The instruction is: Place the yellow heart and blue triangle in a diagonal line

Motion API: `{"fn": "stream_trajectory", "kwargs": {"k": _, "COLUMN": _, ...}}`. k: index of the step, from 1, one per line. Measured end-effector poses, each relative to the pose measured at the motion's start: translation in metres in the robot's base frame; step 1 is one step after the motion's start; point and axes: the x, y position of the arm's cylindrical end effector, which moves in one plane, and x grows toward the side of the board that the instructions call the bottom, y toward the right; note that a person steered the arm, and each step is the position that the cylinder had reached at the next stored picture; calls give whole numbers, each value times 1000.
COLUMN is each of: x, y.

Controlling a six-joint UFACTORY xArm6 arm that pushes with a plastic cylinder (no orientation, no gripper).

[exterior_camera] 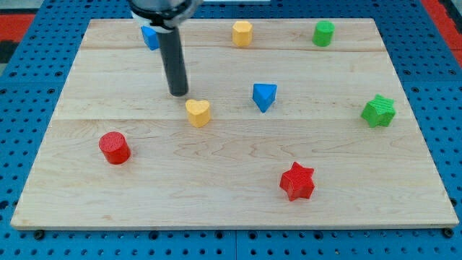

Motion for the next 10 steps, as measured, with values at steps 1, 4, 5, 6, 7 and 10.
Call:
{"fn": "stream_trajectory", "kwargs": {"k": 1, "x": 23, "y": 44}}
{"fn": "stream_trajectory", "kwargs": {"k": 4, "x": 28, "y": 130}}
{"fn": "stream_trajectory", "kwargs": {"k": 5, "x": 2, "y": 131}}
{"fn": "stream_trajectory", "kwargs": {"k": 6, "x": -19, "y": 131}}
{"fn": "stream_trajectory", "kwargs": {"k": 7, "x": -21, "y": 172}}
{"fn": "stream_trajectory", "kwargs": {"k": 10, "x": -55, "y": 144}}
